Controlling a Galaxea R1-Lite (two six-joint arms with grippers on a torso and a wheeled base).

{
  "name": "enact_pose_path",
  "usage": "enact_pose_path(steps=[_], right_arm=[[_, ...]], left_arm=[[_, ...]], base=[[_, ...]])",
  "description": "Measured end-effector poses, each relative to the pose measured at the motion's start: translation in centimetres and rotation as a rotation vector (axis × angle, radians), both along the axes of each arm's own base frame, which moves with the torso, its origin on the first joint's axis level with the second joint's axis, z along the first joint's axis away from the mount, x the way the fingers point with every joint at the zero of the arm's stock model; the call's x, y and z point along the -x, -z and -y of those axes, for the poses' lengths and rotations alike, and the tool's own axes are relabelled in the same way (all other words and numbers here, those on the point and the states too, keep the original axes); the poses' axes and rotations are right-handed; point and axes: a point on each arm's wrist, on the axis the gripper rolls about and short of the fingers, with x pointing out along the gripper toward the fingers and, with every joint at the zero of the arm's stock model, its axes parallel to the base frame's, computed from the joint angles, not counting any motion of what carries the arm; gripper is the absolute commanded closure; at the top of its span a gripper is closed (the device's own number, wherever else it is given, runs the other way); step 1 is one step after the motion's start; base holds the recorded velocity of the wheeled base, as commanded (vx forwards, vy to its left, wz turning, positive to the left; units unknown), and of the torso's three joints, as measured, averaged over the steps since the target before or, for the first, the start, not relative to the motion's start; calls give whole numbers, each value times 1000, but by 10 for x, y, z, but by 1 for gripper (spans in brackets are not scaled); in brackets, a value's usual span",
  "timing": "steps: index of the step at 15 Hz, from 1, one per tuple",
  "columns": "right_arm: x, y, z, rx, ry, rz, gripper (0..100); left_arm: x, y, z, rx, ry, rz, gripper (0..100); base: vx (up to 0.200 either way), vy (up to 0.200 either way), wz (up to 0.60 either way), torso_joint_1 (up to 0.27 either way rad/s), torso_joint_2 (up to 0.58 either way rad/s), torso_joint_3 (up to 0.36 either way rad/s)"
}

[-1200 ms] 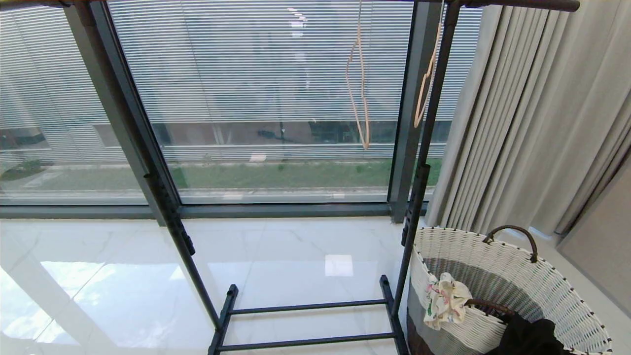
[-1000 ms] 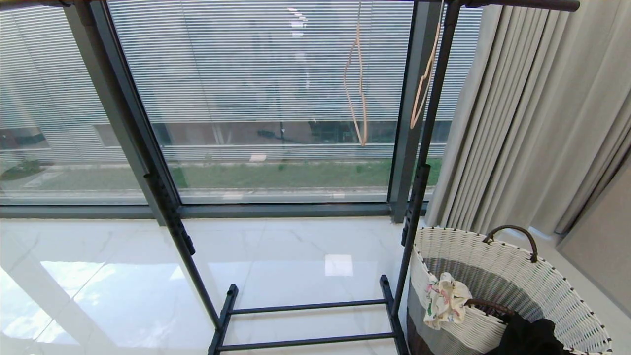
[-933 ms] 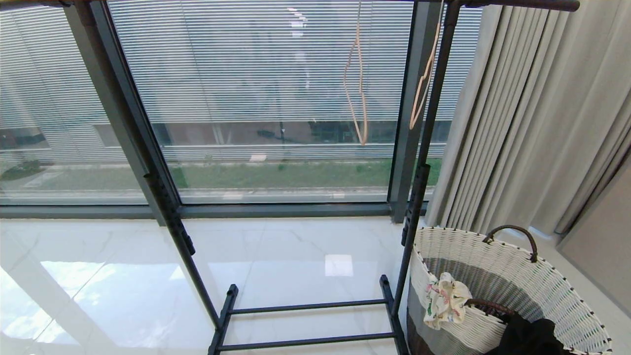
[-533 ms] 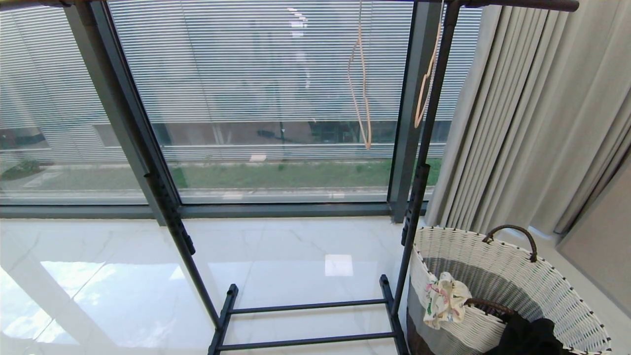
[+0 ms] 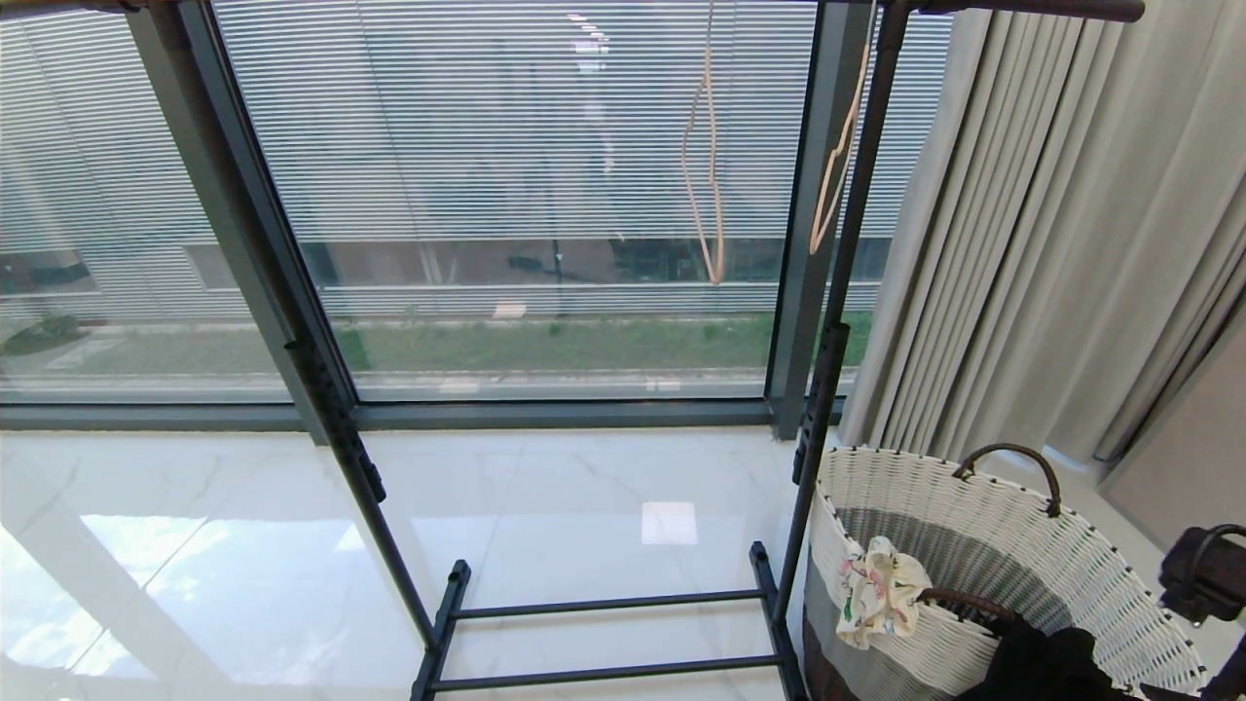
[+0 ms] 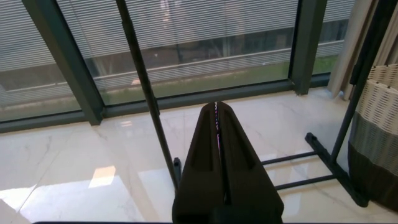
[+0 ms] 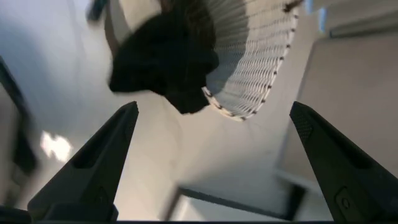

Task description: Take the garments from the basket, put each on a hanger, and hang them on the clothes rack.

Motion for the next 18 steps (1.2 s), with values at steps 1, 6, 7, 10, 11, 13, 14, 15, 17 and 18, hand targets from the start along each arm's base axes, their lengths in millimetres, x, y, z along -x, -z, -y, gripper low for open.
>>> enact_pose_path(steps=[1,6,7,10,11,13,14,15,17,18], right_arm=[[-17,9,5,68,-78,-58,0],[-62,56,20,99,-225,-226,0],[-67,62,21,96,-226,-234,0],[-82,77,24,92,-230,-210,0],[-88,81,25,91,-232,-189,0],[-96,88,26,87,-231,-164,0],[-98,92,27,82,-229,-161,0],[-100,95,27,74,-228,-160,0],[-106,98,28,63,-231,-119,100],[-107,100,28,61,-233,-118,100]], left_arm=[[0,0,0,1,0,0,100],[0,0,0,2,0,0,100],[0,0,0,2,0,0,100],[0,0,0,2,1,0,100],[0,0,0,2,1,0,100],[0,0,0,2,0,0,100],[0,0,0,2,1,0,100],[0,0,0,2,1,0,100],[0,0,0,2,1,0,100],[0,0,0,2,1,0,100]], base=[[0,0,0,0,0,0],[0,0,0,0,0,0],[0,0,0,0,0,0],[0,0,0,0,0,0],[0,0,0,0,0,0],[0,0,0,0,0,0],[0,0,0,0,0,0],[0,0,0,0,0,0],[0,0,0,0,0,0],[0,0,0,0,0,0]])
